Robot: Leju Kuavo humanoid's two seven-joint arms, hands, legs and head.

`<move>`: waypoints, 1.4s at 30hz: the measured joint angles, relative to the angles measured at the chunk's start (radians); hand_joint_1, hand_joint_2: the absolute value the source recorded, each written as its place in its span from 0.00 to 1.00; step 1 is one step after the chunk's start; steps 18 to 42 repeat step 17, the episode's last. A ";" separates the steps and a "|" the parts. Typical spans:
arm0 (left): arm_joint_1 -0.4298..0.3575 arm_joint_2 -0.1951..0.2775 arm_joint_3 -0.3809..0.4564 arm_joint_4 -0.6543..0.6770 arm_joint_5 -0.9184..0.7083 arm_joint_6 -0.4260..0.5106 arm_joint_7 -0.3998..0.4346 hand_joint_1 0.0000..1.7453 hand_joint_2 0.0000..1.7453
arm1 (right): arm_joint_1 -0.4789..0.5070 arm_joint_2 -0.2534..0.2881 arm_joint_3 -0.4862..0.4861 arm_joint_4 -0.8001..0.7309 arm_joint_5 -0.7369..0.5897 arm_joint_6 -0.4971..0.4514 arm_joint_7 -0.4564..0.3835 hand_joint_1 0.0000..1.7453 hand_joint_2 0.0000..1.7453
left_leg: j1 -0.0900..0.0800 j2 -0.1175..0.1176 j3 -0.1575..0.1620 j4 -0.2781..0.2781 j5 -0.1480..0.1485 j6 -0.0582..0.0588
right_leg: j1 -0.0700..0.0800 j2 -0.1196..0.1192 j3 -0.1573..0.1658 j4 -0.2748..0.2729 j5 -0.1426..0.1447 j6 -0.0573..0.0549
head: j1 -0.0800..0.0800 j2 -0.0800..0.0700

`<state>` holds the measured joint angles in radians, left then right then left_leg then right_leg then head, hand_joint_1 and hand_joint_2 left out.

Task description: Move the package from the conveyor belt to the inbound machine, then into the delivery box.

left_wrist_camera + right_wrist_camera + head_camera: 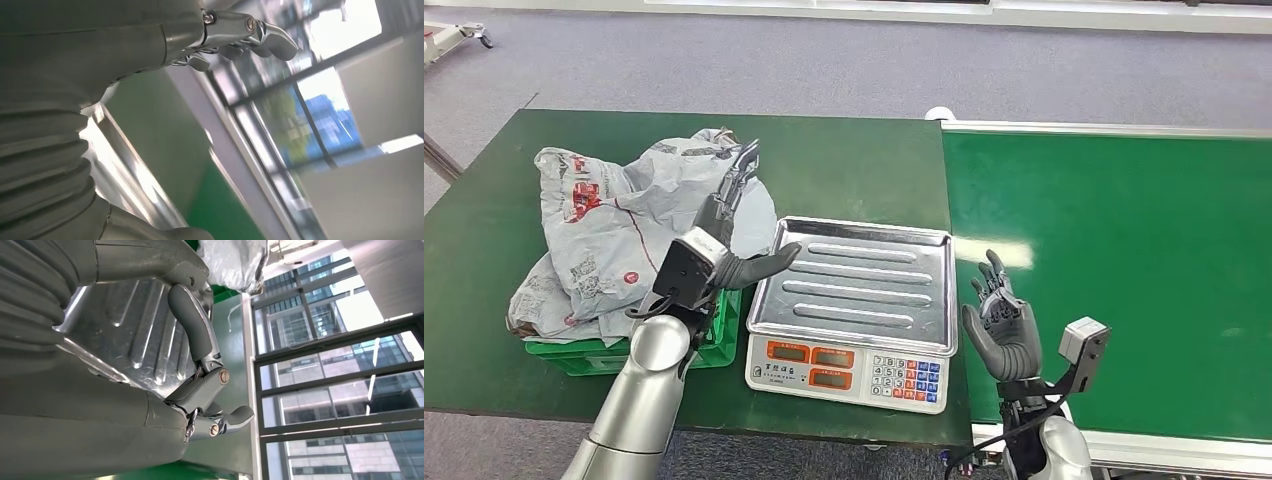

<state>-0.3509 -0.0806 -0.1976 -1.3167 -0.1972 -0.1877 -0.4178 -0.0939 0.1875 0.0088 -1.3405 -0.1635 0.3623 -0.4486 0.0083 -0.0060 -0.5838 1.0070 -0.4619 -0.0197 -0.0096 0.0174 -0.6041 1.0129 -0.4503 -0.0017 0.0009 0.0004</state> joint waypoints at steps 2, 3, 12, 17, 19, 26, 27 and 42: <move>-0.002 -0.016 0.000 0.014 0.133 -0.089 -0.004 0.00 1.00 | -0.024 0.000 0.019 0.014 -0.004 -0.011 0.000 0.00 1.00 | 0.000 0.000 0.000 0.000 0.000 0.000 | 0.000 0.000 0.000 0.000 0.000 0.000 | 0.000 0.000; -0.004 -0.028 0.000 0.028 0.190 -0.118 -0.005 0.00 1.00 | -0.041 0.000 0.032 0.025 -0.003 -0.029 0.004 0.00 1.00 | 0.000 0.000 0.000 0.000 0.000 0.000 | 0.000 0.000 0.000 0.000 0.000 0.000 | 0.000 0.000; 0.010 -0.131 -0.001 0.247 0.335 0.000 -0.043 0.00 1.00 | -0.148 0.033 0.159 0.127 0.046 -0.214 0.040 0.00 0.75 | 0.000 0.000 0.000 0.000 0.001 0.001 | -0.001 0.000 0.000 0.000 0.001 0.001 | 0.000 0.000; 0.048 -0.142 -0.001 0.273 0.325 0.031 -0.051 0.00 1.00 | -0.153 0.036 0.185 0.150 0.055 -0.223 0.030 0.00 1.00 | 0.000 -0.001 -0.001 0.000 0.000 0.000 | 0.000 -0.001 -0.001 0.000 0.000 0.000 | 0.000 0.000; 0.048 -0.142 -0.001 0.273 0.325 0.031 -0.051 0.00 1.00 | -0.153 0.036 0.185 0.150 0.055 -0.223 0.030 0.00 1.00 | 0.000 -0.001 -0.001 0.000 0.000 0.000 | 0.000 -0.001 -0.001 0.000 0.000 0.000 | 0.000 0.000; 0.048 -0.142 -0.001 0.273 0.325 0.031 -0.051 0.00 1.00 | -0.153 0.036 0.185 0.150 0.055 -0.223 0.030 0.00 1.00 | 0.000 -0.001 -0.001 0.000 0.000 0.000 | 0.000 -0.001 -0.001 0.000 0.000 0.000 | 0.000 0.000; 0.048 -0.142 -0.001 0.273 0.325 0.031 -0.051 0.00 1.00 | -0.153 0.036 0.185 0.150 0.055 -0.223 0.030 0.00 1.00 | 0.000 -0.001 -0.001 0.000 0.000 0.000 | 0.000 -0.001 -0.001 0.000 0.000 0.000 | 0.000 0.000; 0.048 -0.142 -0.001 0.273 0.325 0.031 -0.051 0.00 1.00 | -0.153 0.036 0.185 0.150 0.055 -0.223 0.030 0.00 1.00 | 0.000 -0.001 -0.001 0.000 0.000 0.000 | 0.000 -0.001 -0.001 0.000 0.000 0.000 | 0.000 0.000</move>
